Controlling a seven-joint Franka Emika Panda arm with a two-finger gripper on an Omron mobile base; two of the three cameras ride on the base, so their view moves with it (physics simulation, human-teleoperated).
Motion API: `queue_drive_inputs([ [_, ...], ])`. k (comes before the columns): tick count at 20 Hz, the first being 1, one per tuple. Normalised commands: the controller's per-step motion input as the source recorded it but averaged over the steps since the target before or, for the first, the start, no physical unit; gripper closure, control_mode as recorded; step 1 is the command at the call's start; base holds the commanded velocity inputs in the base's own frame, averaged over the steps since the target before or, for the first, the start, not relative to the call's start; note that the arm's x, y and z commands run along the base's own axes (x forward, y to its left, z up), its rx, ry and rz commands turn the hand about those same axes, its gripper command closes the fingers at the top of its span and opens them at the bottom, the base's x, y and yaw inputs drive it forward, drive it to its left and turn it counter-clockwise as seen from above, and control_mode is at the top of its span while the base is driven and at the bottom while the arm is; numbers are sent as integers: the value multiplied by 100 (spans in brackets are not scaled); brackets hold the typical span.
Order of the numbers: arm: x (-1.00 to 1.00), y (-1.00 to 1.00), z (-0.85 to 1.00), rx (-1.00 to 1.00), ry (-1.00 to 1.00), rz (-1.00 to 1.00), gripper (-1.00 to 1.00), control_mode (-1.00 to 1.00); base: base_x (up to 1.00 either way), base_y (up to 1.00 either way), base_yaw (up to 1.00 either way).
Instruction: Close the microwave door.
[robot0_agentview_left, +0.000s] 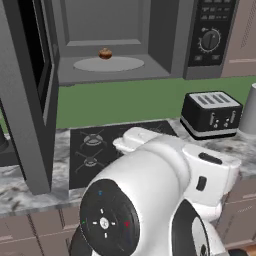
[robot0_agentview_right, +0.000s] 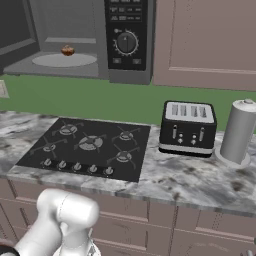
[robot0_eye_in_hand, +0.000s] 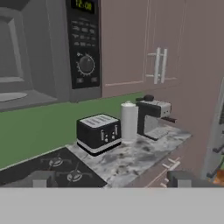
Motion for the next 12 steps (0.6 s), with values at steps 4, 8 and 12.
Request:
queue_drive_inputs([
  [4, -97, 77, 19, -31, -24, -10, -100, -100, 0, 0, 0],
  [8, -83, 91, 11, -32, -1, -13, -100, -100, 0, 0, 0],
  [12, -71, 86, 1, -27, 0, -32, -100, -100, 0, 0, 0],
])
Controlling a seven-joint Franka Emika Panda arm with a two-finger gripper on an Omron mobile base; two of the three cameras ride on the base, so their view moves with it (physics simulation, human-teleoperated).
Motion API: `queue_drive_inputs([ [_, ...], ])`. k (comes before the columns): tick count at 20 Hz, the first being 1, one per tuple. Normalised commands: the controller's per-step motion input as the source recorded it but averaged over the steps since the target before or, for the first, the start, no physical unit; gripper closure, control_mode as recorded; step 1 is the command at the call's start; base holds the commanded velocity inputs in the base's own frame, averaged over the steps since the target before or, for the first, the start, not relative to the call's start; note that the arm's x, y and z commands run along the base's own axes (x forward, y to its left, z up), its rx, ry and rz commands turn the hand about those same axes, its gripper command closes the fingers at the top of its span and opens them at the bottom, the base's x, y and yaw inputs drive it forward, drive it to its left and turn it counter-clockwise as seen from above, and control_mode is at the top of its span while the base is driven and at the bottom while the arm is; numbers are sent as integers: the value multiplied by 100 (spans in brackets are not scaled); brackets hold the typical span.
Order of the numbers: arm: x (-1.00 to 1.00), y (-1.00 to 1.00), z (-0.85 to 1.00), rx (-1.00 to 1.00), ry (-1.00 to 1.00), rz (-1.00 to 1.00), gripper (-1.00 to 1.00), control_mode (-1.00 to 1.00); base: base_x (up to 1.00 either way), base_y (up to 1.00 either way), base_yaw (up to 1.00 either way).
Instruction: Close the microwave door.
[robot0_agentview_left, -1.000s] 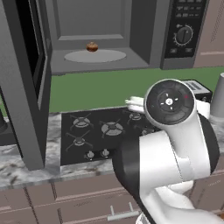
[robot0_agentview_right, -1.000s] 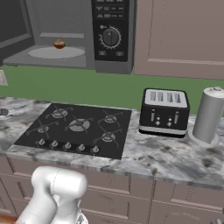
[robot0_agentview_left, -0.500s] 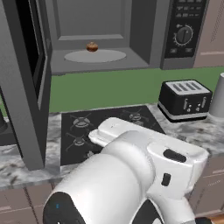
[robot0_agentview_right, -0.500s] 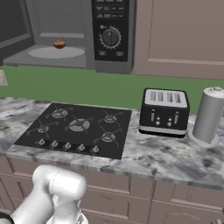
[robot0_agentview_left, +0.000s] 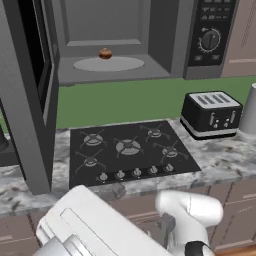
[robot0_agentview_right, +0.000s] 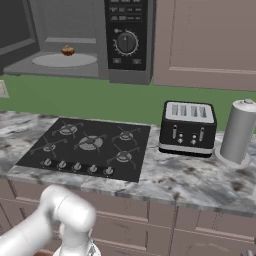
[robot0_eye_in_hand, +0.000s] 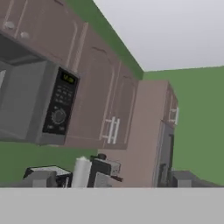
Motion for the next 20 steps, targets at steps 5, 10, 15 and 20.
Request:
queue_drive_inputs([
  [5, -43, 92, 0, -25, 0, -40, -100, -100, 0, 0, 0],
  [10, -13, 100, 0, -27, 0, -34, -100, -100, 0, 0, 0],
  [15, 3, 100, -5, -22, 0, -23, -100, -100, 0, 0, 0],
  [20, 3, 100, -1, -16, 0, -18, -100, -100, 0, 0, 0],
])
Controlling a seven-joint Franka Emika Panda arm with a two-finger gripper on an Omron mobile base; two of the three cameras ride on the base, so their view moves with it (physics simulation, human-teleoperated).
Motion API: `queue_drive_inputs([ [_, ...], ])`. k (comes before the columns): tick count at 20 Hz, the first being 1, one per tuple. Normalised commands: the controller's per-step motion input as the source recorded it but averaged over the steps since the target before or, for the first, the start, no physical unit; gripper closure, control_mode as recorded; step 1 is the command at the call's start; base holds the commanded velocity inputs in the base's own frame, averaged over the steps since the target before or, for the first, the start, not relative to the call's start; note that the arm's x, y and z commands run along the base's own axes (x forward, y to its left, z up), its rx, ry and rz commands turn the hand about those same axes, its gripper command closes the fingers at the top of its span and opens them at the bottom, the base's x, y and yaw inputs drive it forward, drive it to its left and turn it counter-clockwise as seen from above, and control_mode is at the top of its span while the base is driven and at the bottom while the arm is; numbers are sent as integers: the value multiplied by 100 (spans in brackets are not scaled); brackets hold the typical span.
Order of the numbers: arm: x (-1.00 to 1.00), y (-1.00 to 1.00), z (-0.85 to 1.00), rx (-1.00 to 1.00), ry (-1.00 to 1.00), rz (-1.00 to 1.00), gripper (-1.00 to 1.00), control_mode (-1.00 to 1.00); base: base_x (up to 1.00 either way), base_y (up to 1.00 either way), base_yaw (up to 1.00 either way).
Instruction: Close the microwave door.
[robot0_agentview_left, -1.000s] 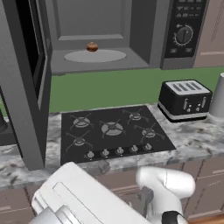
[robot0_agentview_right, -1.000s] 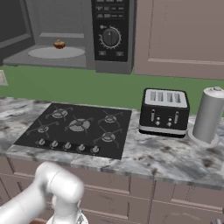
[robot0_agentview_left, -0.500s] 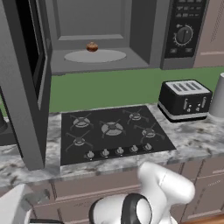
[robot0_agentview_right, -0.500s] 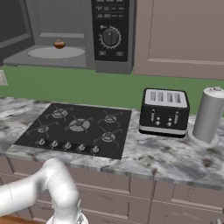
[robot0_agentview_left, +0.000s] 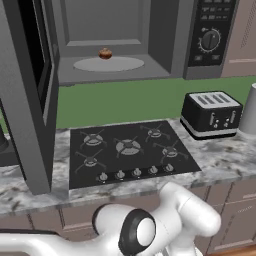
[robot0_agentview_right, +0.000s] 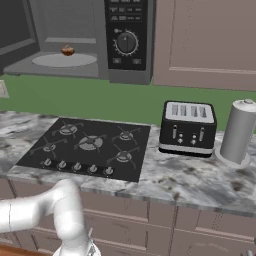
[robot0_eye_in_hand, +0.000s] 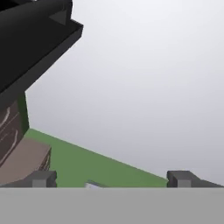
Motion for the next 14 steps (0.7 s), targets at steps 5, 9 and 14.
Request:
queue_drive_inputs([
  [5, 38, 80, 0, 0, 0, -2, -100, -100, 0, 0, 0],
  [9, 69, 24, -3, 3, 0, 5, -100, -100, 0, 0, 0],
  [14, 78, 14, -16, 15, -1, 14, -100, -100, 0, 0, 0],
])
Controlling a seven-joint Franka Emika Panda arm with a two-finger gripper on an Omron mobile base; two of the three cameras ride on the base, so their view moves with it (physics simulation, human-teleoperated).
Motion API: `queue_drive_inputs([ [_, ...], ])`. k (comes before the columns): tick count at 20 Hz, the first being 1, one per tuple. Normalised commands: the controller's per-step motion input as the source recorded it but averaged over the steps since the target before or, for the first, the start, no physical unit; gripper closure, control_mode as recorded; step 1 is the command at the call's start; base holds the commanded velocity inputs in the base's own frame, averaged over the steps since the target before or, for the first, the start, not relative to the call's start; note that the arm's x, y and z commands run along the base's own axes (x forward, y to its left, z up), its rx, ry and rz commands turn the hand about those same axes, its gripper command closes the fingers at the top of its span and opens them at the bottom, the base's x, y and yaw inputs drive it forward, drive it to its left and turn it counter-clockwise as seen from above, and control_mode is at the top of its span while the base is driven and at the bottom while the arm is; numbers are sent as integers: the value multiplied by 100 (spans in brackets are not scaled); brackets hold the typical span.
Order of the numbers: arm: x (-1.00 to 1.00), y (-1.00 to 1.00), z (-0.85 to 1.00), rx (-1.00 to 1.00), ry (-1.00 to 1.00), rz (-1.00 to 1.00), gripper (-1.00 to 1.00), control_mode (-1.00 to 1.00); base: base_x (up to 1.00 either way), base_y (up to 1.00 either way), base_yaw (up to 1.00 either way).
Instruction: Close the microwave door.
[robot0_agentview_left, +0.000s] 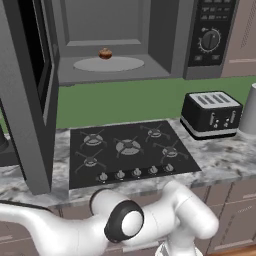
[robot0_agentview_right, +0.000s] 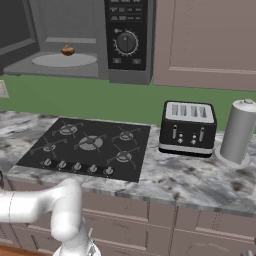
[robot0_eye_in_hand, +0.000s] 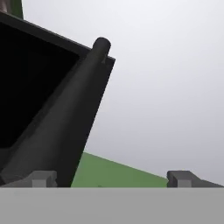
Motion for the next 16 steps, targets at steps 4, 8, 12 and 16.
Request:
queue_drive_inputs([
  [4, 58, 36, -1, 6, -3, 6, -100, -100, 0, 0, 0],
  [8, 46, 79, 0, 0, -1, 0, -100, -100, 0, 0, 0],
  [12, 52, 21, -7, 8, -4, 9, -100, -100, 0, 0, 0],
  [16, 68, 0, -14, 27, -7, 23, -100, -100, 0, 0, 0],
])
